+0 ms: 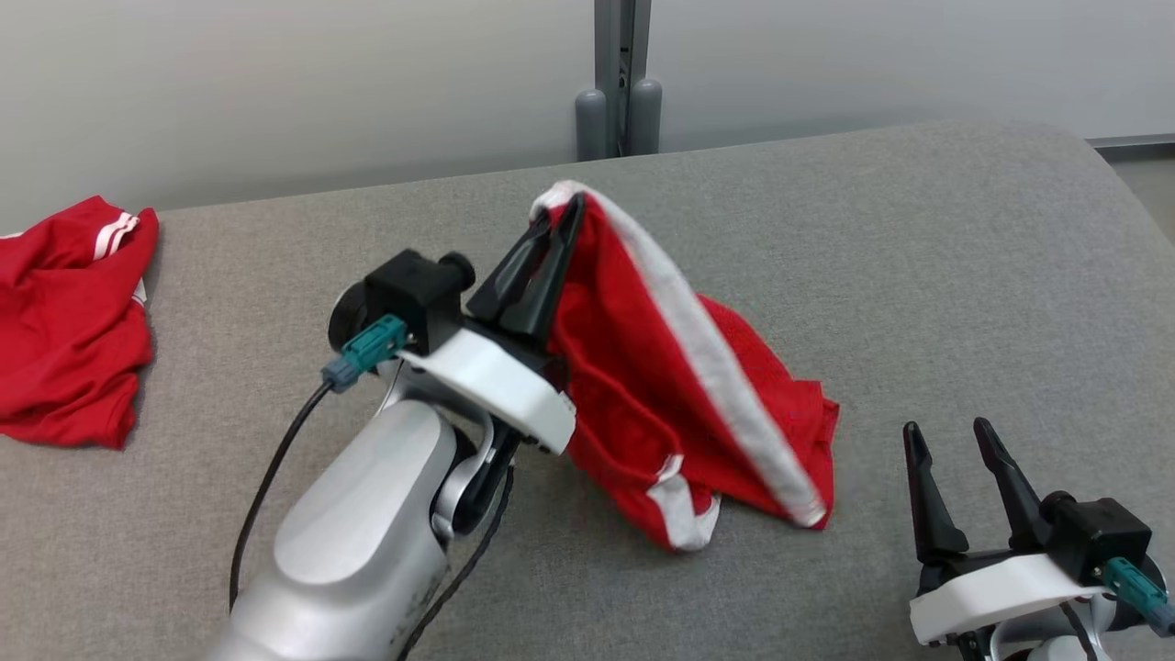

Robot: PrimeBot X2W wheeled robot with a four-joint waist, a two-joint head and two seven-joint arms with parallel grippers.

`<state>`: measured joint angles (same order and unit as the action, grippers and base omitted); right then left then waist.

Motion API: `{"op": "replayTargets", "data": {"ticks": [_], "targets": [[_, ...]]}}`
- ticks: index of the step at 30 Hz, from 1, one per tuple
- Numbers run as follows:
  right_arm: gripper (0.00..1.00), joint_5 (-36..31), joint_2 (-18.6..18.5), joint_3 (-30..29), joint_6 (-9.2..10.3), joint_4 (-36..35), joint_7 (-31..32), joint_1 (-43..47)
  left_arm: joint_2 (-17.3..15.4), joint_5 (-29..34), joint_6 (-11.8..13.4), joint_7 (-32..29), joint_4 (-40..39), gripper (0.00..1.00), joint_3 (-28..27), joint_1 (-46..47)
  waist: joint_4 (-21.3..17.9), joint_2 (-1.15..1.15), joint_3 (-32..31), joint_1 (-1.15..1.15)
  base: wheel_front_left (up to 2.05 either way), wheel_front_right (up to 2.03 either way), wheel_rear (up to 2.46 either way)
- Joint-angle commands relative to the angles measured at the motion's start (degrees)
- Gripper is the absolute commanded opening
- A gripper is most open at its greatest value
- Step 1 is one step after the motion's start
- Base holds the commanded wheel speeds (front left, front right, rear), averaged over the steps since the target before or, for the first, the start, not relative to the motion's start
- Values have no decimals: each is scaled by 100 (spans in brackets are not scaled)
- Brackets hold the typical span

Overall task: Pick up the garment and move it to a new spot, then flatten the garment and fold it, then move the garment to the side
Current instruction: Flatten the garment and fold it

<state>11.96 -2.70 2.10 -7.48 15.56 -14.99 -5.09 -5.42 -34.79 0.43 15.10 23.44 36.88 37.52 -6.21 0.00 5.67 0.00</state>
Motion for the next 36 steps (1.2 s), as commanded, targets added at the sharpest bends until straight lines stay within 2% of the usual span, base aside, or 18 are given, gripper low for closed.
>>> {"op": "replayTargets", "data": {"ticks": [1,5,13,23,30,31,32,33,34,36], "targets": [[100,-38,-36,-26,-3,-5,-31,62,-37,-5,-52,8,43,0,-73,-259,49,0,-22,0,0,0,0],[100,-49,-35,-15,-3,27,-31,103,-199,-111,-116,9,280,0,-175,-829,160,0,-75,0,0,0,0],[100,-106,-37,12,-3,70,-31,210,-397,-301,15,9,763,0,-470,-1772,351,0,-170,0,0,0,0],[100,-214,-36,161,-3,271,-30,374,-351,-409,-83,9,1208,0,-788,-2315,412,0,-276,0,0,0,0],[100,-180,-36,552,-3,566,-31,523,-254,-358,-187,9,1485,1,-920,-2514,366,0,-289,0,0,0,0],[100,-151,-37,617,-3,645,-31,532,-236,-338,-194,9,1497,36,-944,-2534,366,0,-288,0,0,0,0],[100,-125,-37,662,-3,705,-31,524,-221,-331,-192,9,1501,59,-976,-2544,366,0,-289,0,0,0,0],[100,-104,-39,690,-3,751,-31,506,-209,-298,-195,9,1503,97,-1007,-2546,369,0,-288,0,0,0,0],[100,-82,-37,723,-3,801,-30,481,-199,-273,-195,9,1501,100,-1038,-2546,372,0,-288,0,0,0,0],[100,-45,-35,805,-3,893,-31,433,-174,-219,-202,9,1504,100,-1093,-2551,383,0,-291,0,0,0,0]]}}
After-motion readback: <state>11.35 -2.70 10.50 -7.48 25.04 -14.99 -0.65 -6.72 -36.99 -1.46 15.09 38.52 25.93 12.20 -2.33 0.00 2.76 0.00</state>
